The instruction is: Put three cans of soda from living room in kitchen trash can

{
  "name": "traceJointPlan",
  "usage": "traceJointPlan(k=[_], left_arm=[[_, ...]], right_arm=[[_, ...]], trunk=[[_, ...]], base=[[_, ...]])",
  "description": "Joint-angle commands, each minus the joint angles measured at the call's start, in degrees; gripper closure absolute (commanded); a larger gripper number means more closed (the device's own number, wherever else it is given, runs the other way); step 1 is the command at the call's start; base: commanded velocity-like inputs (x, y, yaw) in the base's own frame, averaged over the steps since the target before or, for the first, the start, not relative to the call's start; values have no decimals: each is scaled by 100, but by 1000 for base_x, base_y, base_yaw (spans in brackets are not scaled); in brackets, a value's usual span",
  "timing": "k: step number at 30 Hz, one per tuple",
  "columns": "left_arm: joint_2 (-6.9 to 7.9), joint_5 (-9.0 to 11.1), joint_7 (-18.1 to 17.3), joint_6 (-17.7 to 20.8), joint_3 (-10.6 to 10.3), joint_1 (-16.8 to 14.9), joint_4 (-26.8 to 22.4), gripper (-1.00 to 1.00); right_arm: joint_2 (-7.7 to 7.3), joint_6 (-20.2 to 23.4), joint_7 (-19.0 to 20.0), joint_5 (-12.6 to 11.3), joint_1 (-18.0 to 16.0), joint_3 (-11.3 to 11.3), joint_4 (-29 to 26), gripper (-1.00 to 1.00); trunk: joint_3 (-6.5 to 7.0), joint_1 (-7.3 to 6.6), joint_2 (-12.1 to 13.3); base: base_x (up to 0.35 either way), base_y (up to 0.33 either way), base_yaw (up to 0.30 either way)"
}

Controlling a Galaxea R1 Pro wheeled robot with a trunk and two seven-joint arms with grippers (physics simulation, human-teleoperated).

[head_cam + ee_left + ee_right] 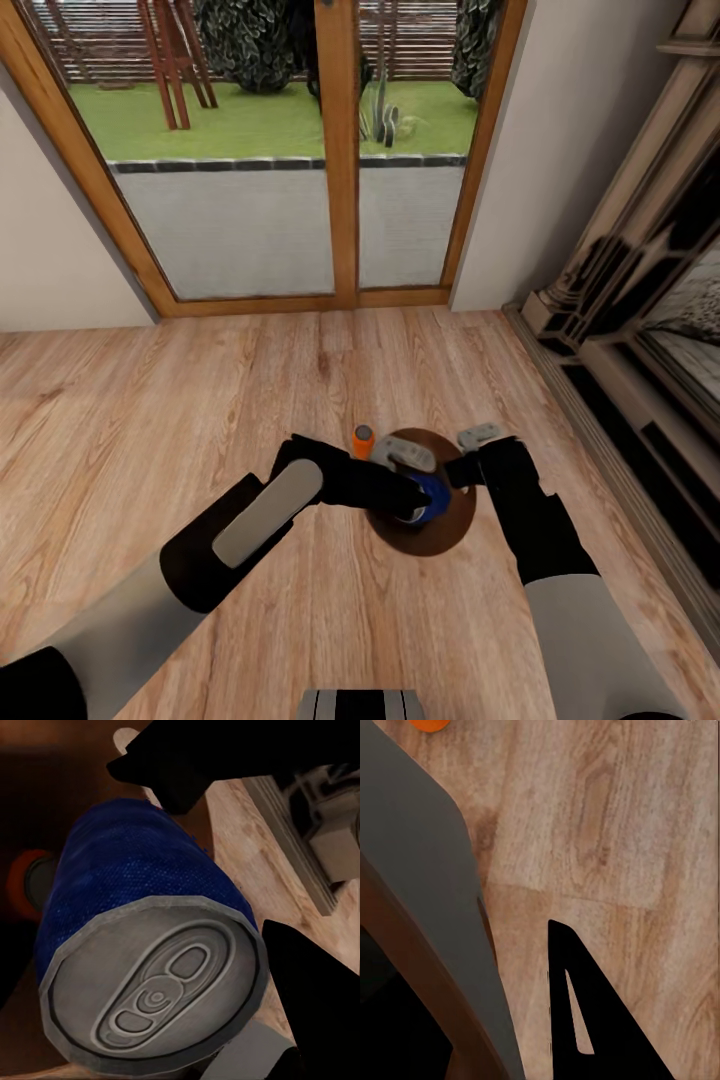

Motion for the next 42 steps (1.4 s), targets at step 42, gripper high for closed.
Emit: traceJointPlan(k=[42], left_arm=[[-205, -577, 66, -310, -300, 46, 876, 100]], right_arm=[[174, 28, 53, 268, -6, 2, -6, 100]], trunk=[[-4, -1, -2]], base=[[0, 0, 0]])
